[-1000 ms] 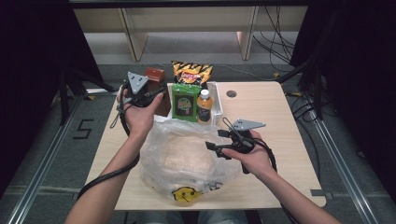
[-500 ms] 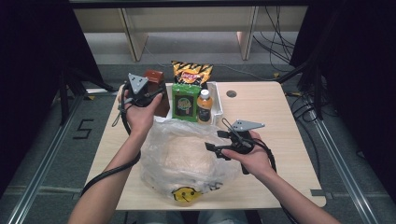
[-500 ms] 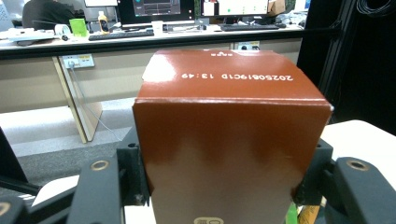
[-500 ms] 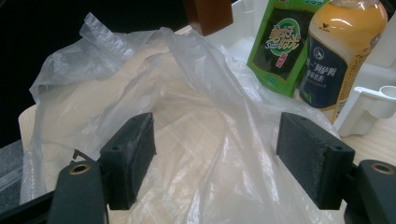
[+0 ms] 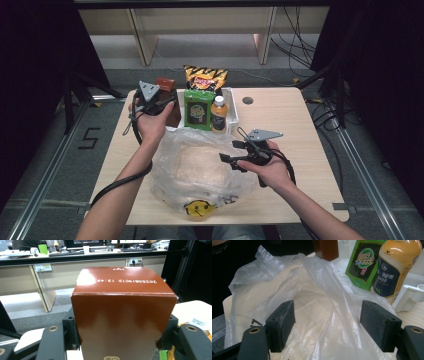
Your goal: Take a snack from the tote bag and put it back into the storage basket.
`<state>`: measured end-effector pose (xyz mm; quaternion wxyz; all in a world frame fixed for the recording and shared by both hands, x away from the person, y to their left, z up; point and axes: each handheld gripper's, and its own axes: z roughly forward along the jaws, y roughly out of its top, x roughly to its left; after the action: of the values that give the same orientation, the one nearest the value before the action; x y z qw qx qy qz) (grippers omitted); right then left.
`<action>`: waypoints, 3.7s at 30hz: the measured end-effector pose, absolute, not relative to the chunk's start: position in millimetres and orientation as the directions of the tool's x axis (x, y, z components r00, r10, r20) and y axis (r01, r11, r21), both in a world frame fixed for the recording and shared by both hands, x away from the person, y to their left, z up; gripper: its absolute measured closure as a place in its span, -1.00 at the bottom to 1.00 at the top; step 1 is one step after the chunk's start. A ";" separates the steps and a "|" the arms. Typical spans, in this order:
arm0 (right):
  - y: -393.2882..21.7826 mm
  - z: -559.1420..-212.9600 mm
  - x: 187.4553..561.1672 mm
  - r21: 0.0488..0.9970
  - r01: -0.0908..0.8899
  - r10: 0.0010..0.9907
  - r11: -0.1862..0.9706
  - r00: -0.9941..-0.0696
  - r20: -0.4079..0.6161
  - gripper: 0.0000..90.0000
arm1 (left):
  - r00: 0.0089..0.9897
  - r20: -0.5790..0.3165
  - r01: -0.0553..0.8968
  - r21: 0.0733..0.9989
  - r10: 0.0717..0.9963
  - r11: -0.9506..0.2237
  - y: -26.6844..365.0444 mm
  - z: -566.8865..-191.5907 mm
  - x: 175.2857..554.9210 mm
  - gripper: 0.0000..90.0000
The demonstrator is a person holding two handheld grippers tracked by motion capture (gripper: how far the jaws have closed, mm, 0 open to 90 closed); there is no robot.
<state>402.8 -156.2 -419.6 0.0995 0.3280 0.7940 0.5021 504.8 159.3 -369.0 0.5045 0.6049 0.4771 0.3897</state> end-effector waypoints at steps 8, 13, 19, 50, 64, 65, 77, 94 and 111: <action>-156.1 -419.8 402.5 0.863 0.421 0.620 0.279 -0.766 0.173 -0.36 | 0.232 -0.014 0.190 0.981 0.973 -0.032 158.5 -374.4 508.4 -0.17; -154.1 -421.0 401.5 0.861 0.432 0.608 0.269 -0.769 0.196 -0.36 | 0.230 -0.017 0.198 0.980 0.973 -0.029 157.3 -377.8 510.0 -0.17; -156.0 -420.1 402.6 0.863 0.422 0.618 0.279 -0.767 0.175 -0.37 | 0.228 -0.015 0.204 0.978 0.974 -0.033 156.0 -380.7 512.0 -0.17; -154.5 -421.5 401.7 0.866 0.419 0.604 0.273 -0.775 0.185 -0.37 | 0.213 -0.013 0.244 0.969 0.977 -0.040 154.4 -398.6 521.8 -0.18; -153.2 -422.6 400.6 0.857 0.429 0.607 0.286 -0.773 0.184 -0.37 | 0.198 -0.024 0.268 0.963 0.980 -0.031 156.5 -409.0 524.5 -0.18; -152.8 -422.7 400.5 0.857 0.433 0.604 0.279 -0.773 0.194 -0.37 | 0.197 -0.023 0.269 0.963 0.980 -0.031 156.6 -409.3 524.7 -0.18; -154.0 -423.2 401.9 0.863 0.411 0.603 0.295 -0.780 0.166 -0.37 | 0.190 -0.026 0.283 0.959 0.981 -0.030 156.7 -413.7 527.4 -0.18; -152.4 -424.5 401.5 0.863 0.426 0.604 0.273 -0.774 0.191 -0.36 | 0.180 -0.031 0.306 0.952 0.983 -0.026 156.7 -420.2 530.2 -0.19; -153.8 -425.0 401.7 0.863 0.415 0.598 0.287 -0.782 0.177 -0.37 | 0.183 -0.026 0.326 0.945 0.983 -0.036 155.5 -425.0 532.0 -0.20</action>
<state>401.7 -153.8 -425.0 0.0902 0.3177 0.7971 0.5054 532.0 155.5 -425.0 0.4531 0.6216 0.5262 0.3626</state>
